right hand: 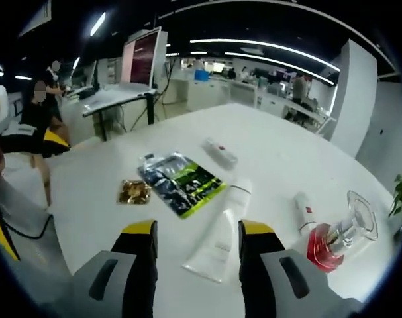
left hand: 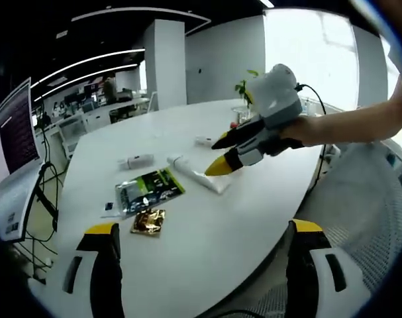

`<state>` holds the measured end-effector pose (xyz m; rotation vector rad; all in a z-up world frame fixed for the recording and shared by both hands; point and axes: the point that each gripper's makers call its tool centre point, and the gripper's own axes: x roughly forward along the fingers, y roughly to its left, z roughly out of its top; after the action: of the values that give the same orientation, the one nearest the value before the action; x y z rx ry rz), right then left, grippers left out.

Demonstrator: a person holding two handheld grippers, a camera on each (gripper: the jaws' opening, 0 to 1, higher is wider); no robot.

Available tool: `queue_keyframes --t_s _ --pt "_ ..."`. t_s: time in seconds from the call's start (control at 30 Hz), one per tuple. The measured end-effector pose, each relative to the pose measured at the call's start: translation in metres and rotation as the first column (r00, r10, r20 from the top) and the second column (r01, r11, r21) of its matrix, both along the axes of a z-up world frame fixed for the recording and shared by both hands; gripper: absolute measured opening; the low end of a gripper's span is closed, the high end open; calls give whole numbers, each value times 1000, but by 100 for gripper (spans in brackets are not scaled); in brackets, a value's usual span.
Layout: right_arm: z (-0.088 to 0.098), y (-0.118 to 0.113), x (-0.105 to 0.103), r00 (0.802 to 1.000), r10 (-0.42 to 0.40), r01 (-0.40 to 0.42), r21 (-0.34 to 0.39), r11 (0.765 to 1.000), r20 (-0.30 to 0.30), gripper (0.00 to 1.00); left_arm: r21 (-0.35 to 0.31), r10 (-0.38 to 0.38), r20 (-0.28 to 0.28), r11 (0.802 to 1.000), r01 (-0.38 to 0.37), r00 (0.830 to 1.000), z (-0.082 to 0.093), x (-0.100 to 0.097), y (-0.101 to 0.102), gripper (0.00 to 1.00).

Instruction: Arrange the skincare products in the storage area until every visible bottle or jar stands upright without overlapping.

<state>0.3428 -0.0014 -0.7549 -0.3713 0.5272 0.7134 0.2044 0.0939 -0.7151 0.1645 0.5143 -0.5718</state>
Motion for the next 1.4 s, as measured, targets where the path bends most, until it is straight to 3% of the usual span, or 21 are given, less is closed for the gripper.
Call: queue_keyframes --t_s 0.13,0.27,0.37,0.53,0.67,0.87,1.23,1.4 --pt "-8 -3 9 997 -70 71 44 996 -25 44 -1 -4 -8 1000 4 1000 -1 -1 -1 99" --pt "-16 -4 17 995 -103 103 14 995 7 44 -3 -6 -5 1000 6 1000 -1 -1 -1 98" --pt "-23 -1 20 991 -135 135 8 991 -6 47 2 -11 -10 1000 11 1000 -2 -2 -2 98" --pt "-35 3 25 988 -155 155 -3 988 -16 44 15 -25 -14 1000 26 1000 -4 -3 -3 98" --pt "-41 -2 29 983 -181 181 -28 983 4 45 13 -21 -17 1000 21 1000 -4 -3 -2 96" --pt "-56 -12 38 966 -254 253 -20 967 -44 46 32 -22 -21 999 22 1000 -7 -3 -2 97" --pt "-64 -12 50 953 -289 291 10 957 -86 44 45 -21 -28 999 23 999 -9 -4 0 97" --pt "-66 -12 55 954 -291 291 -2 957 -78 42 50 -21 -30 998 23 999 -9 -4 0 97"
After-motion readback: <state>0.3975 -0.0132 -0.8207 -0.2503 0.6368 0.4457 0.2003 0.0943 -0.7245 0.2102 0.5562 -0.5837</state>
